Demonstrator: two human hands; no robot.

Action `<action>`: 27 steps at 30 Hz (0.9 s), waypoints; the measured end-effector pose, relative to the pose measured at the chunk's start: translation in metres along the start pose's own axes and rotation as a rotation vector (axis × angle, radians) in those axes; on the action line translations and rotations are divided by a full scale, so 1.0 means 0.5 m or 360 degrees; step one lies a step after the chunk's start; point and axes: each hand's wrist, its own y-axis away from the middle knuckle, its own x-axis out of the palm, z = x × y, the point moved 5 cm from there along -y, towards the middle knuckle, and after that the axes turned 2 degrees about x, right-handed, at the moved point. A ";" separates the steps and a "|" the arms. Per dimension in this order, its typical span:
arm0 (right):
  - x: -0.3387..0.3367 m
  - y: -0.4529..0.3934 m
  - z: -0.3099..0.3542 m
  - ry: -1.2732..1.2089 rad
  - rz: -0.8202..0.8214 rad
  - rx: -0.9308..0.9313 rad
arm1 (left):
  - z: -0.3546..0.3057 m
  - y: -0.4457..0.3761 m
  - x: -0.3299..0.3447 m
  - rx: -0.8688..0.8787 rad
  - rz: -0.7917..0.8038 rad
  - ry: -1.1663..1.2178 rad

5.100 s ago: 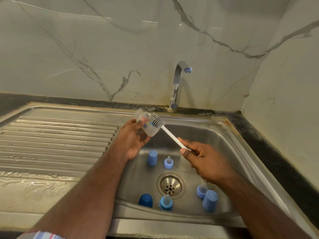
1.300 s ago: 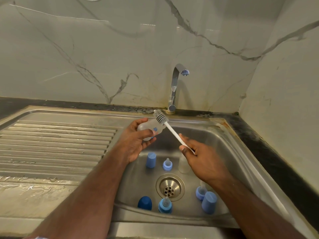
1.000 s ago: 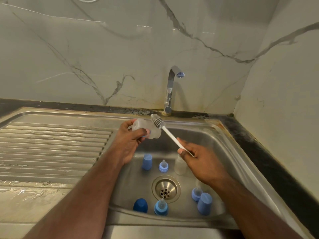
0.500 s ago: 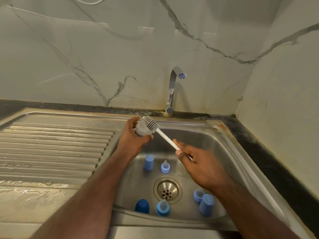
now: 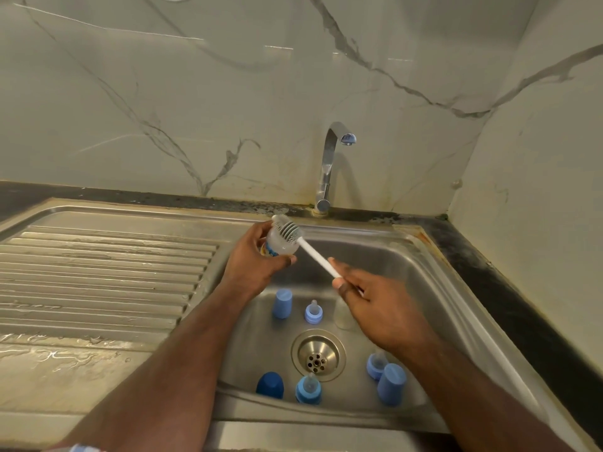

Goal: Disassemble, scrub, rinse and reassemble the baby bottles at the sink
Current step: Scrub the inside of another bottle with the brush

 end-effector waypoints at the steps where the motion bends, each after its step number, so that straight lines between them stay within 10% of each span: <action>1: 0.004 0.000 0.003 0.0025 0.0014 -0.0015 | 0.002 -0.001 0.000 -0.0005 0.0002 -0.0001; 27: 0.001 -0.014 -0.012 0.0053 -0.0038 0.0028 | 0.010 0.008 0.008 -0.0100 0.0126 0.0036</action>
